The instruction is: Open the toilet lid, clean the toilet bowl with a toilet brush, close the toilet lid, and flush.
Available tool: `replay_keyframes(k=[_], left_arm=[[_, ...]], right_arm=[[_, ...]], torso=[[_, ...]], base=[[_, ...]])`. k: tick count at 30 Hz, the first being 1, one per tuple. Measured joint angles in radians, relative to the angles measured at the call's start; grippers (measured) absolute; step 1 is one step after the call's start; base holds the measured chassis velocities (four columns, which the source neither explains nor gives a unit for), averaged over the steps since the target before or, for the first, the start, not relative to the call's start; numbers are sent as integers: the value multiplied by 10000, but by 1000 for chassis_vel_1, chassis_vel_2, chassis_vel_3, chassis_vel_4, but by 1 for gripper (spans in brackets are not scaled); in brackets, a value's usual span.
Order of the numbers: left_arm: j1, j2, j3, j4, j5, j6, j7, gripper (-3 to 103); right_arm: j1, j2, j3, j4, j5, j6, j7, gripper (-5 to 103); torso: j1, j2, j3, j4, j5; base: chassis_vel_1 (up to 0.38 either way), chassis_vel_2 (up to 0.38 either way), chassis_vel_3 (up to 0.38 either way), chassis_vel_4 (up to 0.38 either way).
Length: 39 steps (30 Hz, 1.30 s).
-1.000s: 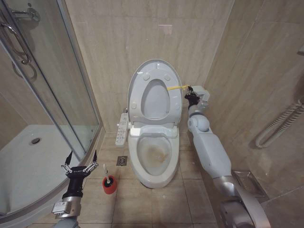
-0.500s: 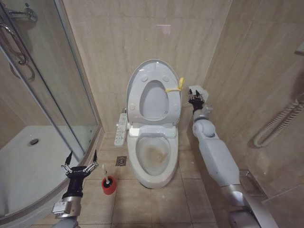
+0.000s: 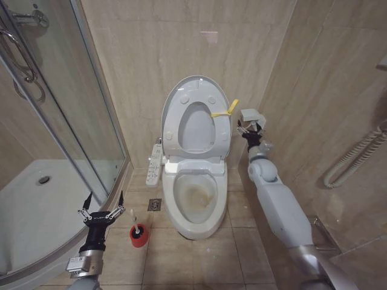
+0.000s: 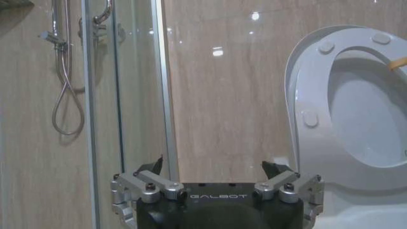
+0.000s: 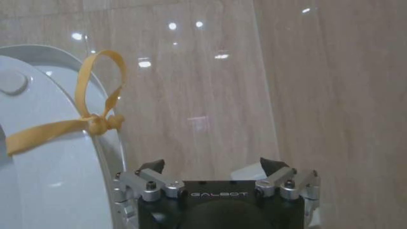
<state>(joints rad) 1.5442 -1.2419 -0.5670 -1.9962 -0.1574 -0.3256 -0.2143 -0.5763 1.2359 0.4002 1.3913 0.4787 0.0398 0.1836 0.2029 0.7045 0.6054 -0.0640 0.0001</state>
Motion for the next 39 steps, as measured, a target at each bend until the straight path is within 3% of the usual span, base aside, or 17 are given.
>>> replay_keyframes(k=[2,3,10,14,21,26,39], left_arm=[[0,0,0,0,0,0,0,100],[0,0,0,0,0,0,0,100],[0,0,0,0,0,0,1,100],[-2,0,-1,0,0,0,-2,100],[0,0,0,0,0,0,1,100],[-1,0,0,0,0,0,-1,100],[0,0,0,1,0,0,0,100]], right_arm=[[-290,-78,99,300,54,-31,102,83],[-519,-113,177,516,108,-52,147,100],[-1979,-173,552,1737,226,-92,218,100],[-3552,-101,735,3003,226,-156,218,100],[-5215,374,1089,4575,1,-179,259,100],[-6950,991,1450,5678,-782,247,95,100],[-8288,1835,1687,6760,-1455,494,-256,100]], torso=[[0,0,-1,1,0],[0,0,0,-2,0],[-1,0,-1,0,0],[-1,0,-1,-1,-1],[-1,1,-2,0,-2],[-2,1,-1,-2,-1],[-1,1,0,0,-3]], base=[[0,0,0,0],[0,0,0,0],[0,0,0,0],[0,0,0,0],[0,0,0,0],[0,0,0,0],[0,0,0,0]])
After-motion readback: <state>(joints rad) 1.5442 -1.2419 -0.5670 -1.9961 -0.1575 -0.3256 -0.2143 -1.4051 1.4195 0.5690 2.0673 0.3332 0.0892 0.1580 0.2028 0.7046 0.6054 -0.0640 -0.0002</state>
